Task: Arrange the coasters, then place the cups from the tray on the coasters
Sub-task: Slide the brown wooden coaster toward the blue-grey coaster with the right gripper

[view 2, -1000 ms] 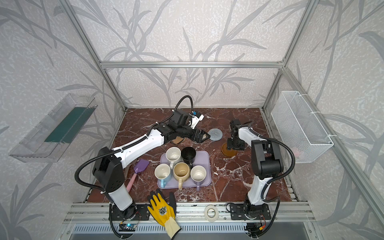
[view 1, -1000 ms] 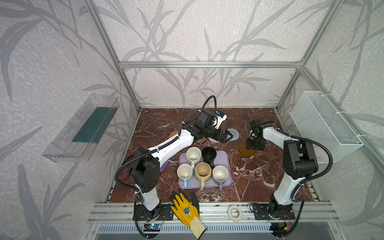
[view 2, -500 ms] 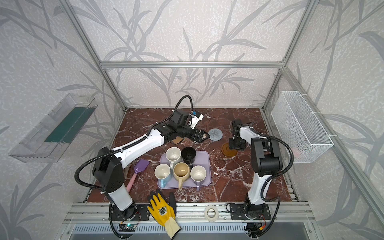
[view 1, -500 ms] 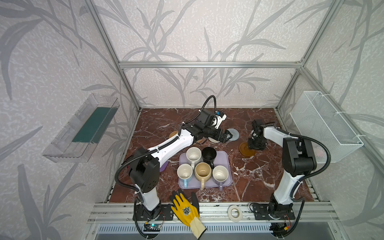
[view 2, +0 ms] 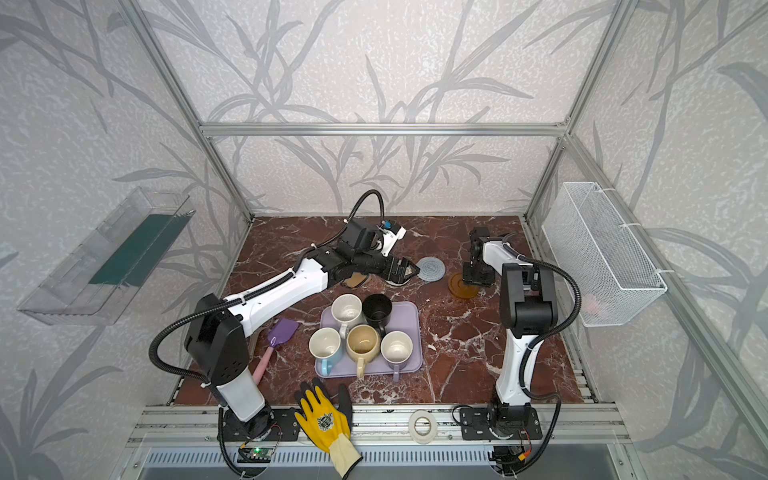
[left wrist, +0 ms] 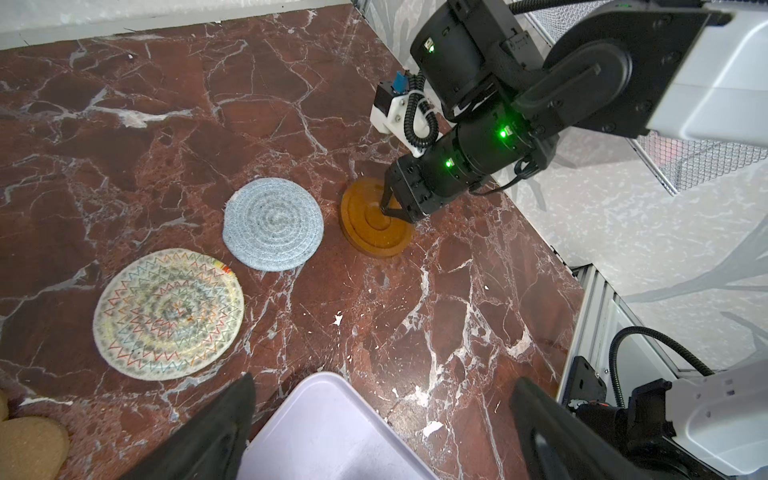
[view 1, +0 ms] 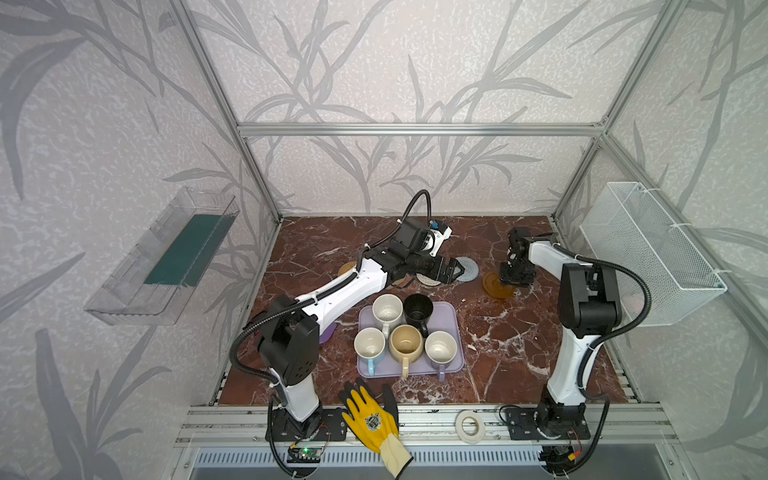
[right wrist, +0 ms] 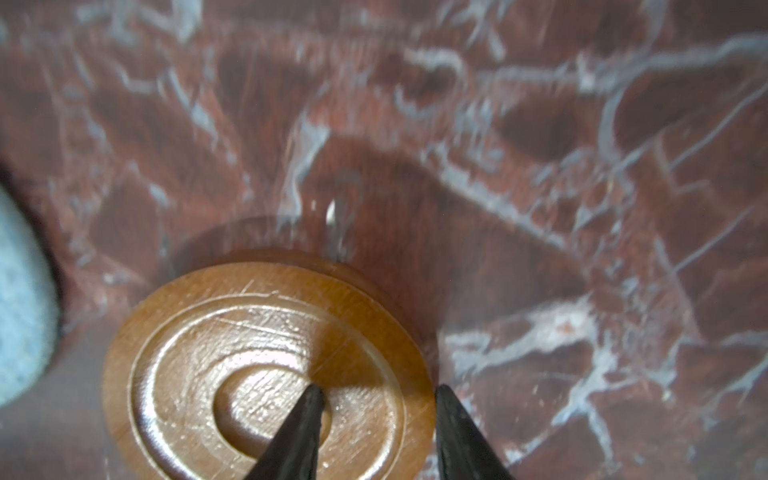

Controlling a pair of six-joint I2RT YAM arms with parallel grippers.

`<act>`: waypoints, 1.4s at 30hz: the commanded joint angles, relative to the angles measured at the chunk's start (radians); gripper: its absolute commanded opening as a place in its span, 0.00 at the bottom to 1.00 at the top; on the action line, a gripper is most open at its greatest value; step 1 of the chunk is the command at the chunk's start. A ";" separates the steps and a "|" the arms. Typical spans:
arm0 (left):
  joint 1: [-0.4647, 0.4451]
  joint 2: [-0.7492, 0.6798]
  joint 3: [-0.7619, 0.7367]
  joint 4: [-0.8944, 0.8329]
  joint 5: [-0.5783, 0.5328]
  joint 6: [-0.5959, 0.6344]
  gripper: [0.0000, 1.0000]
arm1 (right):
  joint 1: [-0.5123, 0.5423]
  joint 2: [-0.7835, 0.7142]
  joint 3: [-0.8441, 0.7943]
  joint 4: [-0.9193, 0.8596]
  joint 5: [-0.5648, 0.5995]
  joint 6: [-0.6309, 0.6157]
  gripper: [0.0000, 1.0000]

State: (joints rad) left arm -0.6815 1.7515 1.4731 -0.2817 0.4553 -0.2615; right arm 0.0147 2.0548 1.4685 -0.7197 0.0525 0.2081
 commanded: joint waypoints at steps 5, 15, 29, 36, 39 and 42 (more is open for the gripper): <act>-0.001 -0.012 0.018 -0.007 -0.038 0.018 0.98 | -0.016 0.115 0.129 -0.076 0.031 -0.018 0.43; -0.002 -0.009 0.035 -0.043 -0.069 0.024 0.98 | -0.028 0.193 0.262 -0.121 0.026 -0.022 0.43; -0.002 -0.011 0.047 -0.066 -0.081 0.020 0.98 | -0.033 0.264 0.366 -0.154 0.023 -0.033 0.43; -0.001 -0.006 0.047 -0.071 -0.089 0.024 0.98 | -0.033 0.254 0.343 -0.139 0.014 -0.033 0.44; -0.001 -0.009 0.047 -0.073 -0.084 0.024 0.98 | -0.033 0.231 0.336 -0.129 0.002 -0.033 0.47; -0.001 -0.008 0.051 -0.074 -0.076 0.024 0.98 | -0.032 0.203 0.329 -0.117 -0.010 -0.032 0.54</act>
State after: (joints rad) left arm -0.6815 1.7519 1.4895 -0.3374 0.3824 -0.2600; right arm -0.0128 2.2692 1.8202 -0.8631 0.0490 0.1822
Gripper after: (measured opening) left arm 0.980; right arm 0.528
